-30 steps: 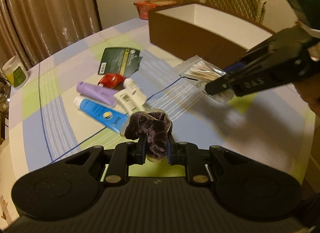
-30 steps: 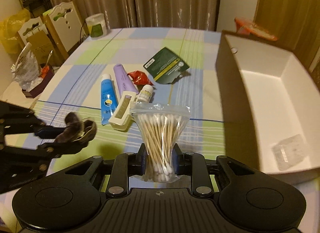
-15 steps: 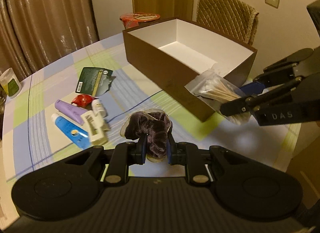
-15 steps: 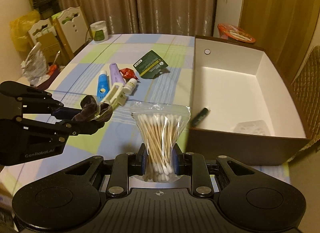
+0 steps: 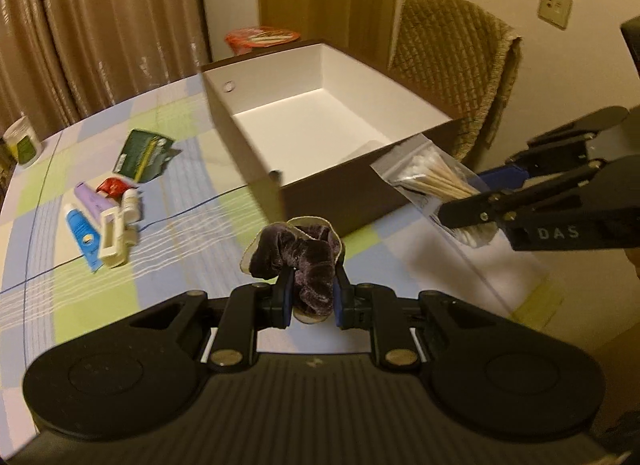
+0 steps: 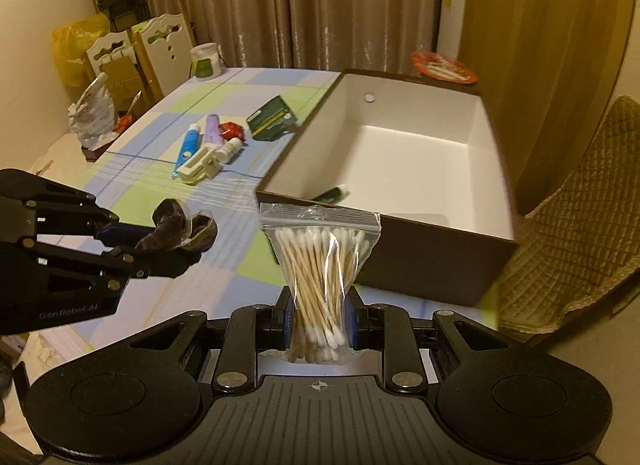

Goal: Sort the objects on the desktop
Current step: 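Carry the scrunchie with the left tool while the right tool carries the swab bag over the box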

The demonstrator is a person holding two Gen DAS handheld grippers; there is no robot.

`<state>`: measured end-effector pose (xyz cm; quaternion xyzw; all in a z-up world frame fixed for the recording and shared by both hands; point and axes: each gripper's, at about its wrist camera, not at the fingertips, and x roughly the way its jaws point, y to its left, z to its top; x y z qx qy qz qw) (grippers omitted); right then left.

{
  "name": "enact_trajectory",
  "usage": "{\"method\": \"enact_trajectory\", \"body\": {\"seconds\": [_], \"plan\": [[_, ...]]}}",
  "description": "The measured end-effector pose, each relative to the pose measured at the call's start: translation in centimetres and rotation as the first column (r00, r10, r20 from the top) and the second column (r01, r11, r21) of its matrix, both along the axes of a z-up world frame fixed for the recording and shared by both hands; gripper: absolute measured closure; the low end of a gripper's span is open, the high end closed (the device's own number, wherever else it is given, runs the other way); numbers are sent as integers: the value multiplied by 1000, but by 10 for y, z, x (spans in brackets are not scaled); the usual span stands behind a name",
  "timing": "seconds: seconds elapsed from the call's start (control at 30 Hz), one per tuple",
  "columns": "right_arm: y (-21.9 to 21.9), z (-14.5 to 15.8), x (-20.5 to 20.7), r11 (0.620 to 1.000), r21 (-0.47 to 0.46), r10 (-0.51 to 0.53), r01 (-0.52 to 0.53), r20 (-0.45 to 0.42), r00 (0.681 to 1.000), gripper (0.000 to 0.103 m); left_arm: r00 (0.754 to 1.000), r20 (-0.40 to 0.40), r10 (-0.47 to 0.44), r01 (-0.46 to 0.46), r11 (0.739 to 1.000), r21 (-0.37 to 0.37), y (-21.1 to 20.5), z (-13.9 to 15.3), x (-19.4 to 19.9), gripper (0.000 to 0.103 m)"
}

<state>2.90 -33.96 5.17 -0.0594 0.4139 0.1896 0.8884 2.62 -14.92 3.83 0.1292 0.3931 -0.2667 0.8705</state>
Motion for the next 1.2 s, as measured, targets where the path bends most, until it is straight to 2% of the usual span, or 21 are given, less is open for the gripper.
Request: {"method": "enact_trajectory", "body": {"seconds": [0.2, 0.53, 0.67, 0.83, 1.0, 1.2], "plan": [[-21, 9, -1, 998, 1, -70, 70, 26, 997, 79, 997, 25, -68, 68, 998, -11, -25, 7, 3, 88], [-28, 31, 28, 983, 28, -181, 180, 55, 982, 79, 985, 86, -153, 158, 986, -52, -36, 25, 44, 88], [-33, 37, 56, 979, 36, -201, 199, 65, 977, 79, 982, 104, -160, 167, 984, -56, -42, 30, 74, 88], [-37, 36, 108, 984, 36, -175, 173, 67, 982, 79, 982, 108, -155, 161, 986, -43, -62, 26, 116, 88], [-38, 16, 170, 994, -3, -112, 112, 14, 994, 79, 989, 84, -126, 127, 992, -13, -88, 13, 159, 87], [-40, -22, 229, 998, -49, -50, 46, -75, 996, 79, 994, 45, -103, 101, 994, 37, -113, -15, 198, 87]]}}
